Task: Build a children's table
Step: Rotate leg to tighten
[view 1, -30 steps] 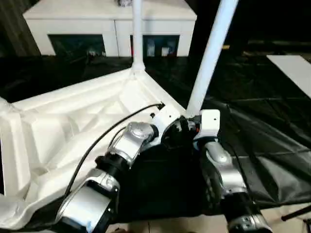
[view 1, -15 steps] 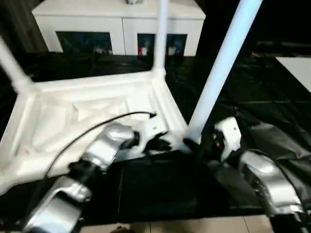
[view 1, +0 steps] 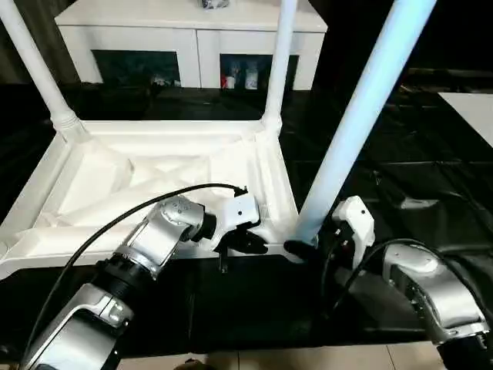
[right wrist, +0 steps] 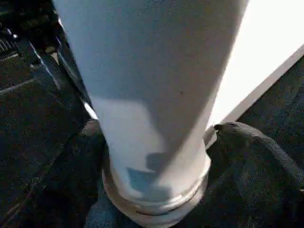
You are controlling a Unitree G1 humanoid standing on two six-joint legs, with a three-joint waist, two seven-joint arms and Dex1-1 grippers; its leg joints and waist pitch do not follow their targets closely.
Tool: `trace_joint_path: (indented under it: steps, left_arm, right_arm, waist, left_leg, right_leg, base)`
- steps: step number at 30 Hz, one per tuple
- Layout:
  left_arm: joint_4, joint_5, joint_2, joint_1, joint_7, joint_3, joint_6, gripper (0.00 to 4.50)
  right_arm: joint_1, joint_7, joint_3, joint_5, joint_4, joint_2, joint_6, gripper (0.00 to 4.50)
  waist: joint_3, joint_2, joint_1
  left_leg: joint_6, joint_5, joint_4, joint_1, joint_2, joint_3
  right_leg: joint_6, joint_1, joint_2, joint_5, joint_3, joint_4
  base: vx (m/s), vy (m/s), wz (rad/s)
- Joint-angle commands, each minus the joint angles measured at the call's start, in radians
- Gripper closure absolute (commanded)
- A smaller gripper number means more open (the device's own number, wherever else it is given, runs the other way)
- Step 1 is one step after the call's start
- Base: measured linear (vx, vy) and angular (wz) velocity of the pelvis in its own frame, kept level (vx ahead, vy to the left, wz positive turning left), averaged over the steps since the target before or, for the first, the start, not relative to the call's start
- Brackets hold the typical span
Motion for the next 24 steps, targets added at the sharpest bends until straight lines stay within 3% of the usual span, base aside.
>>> trace_joint_path:
  steps: [1, 7, 11, 16, 18, 20, 22, 24]
  left_arm:
    - [-0.021, 0.003, 0.0, 0.012, -0.025, -0.022, 0.005, 4.5]
    - [-0.021, 0.004, 0.003, 0.013, -0.026, -0.027, 0.01, 4.5]
    - [-0.022, 0.006, 0.006, 0.014, -0.031, -0.03, 0.02, 4.5]
    - [0.0, 0.011, -0.009, 0.007, 0.008, -0.015, 0.027, 4.5]
    - [0.051, 0.012, -0.047, -0.011, 0.08, 0.013, 0.036, 4.5]
    - [0.119, 0.019, -0.091, -0.037, 0.176, 0.044, 0.036, 4.5]
    - [0.18, 0.043, -0.127, -0.064, 0.269, 0.054, 0.034, 4.5]
    - [0.223, 0.05, -0.159, -0.084, 0.339, 0.069, 0.044, 4.5]
  right_arm:
    - [-0.005, 0.012, 0.001, -0.01, 0.007, -0.01, 0.005, 1.01]
    - [-0.001, 0.024, 0.01, -0.024, 0.011, -0.028, -0.006, 1.47]
    - [-0.002, 0.026, 0.009, -0.03, 0.021, -0.028, -0.013, 1.76]
    - [-0.026, -0.083, -0.039, -0.023, 0.07, 0.037, -0.012, 1.8]
    - [-0.048, -0.205, -0.086, -0.019, 0.118, 0.111, -0.016, 1.8]
    - [-0.066, -0.32, -0.123, -0.024, 0.161, 0.179, -0.024, 1.81]
    - [-0.082, -0.437, -0.144, -0.044, 0.201, 0.243, -0.032, 1.81]
    - [-0.096, -0.511, -0.139, -0.074, 0.235, 0.279, -0.046, 1.81]
  waist:
    - [-0.064, -0.009, 0.0]
    - [-0.063, -0.007, -0.001]
    - [-0.065, -0.008, -0.001]
    - [-0.063, -0.008, -0.003]
    - [-0.06, -0.009, -0.009]
    - [-0.059, -0.009, -0.022]
    - [-0.059, -0.01, -0.029]
    - [-0.059, -0.007, -0.032]
  left_leg:
    - [0.058, -0.157, -0.082, 0.04, 0.105, -0.054]
    - [0.039, -0.197, -0.085, 0.042, 0.106, -0.055]
    - [0.041, -0.18, -0.083, 0.041, 0.105, -0.055]
    - [0.044, -0.186, -0.082, 0.04, 0.105, -0.055]
    - [0.024, -0.227, -0.086, 0.038, 0.103, -0.057]
    - [-0.026, -0.298, -0.089, 0.044, 0.101, -0.059]
    - [-0.058, -0.343, -0.094, 0.044, 0.1, -0.066]
    - [-0.069, -0.362, -0.097, 0.046, 0.1, -0.066]
  right_leg:
    - [-0.258, 0.033, -0.072, -0.053, 0.03, -0.049]
    - [-0.253, 0.031, -0.07, -0.102, 0.03, -0.053]
    - [-0.255, 0.033, -0.071, -0.078, 0.03, -0.049]
    - [-0.259, 0.031, -0.071, -0.097, 0.03, -0.052]
    - [-0.252, 0.029, -0.072, -0.16, 0.03, -0.058]
    - [-0.227, 0.017, -0.07, -0.269, 0.03, -0.067]
    - [-0.205, 0.016, -0.069, -0.313, 0.028, -0.072]
    - [-0.183, 0.012, -0.069, -0.318, 0.029, -0.076]
  base:
    - [0.0, 0.0, 0.0]
    - [0.0, 0.0, 0.0]
    - [0.0, 0.0, 0.0]
    - [0.0, 0.0, 0.0]
    - [0.0, 0.0, 0.0]
    - [0.0, 0.0, 0.0]
    - [0.0, 0.0, 0.0]
    - [0.0, 0.0, 0.0]
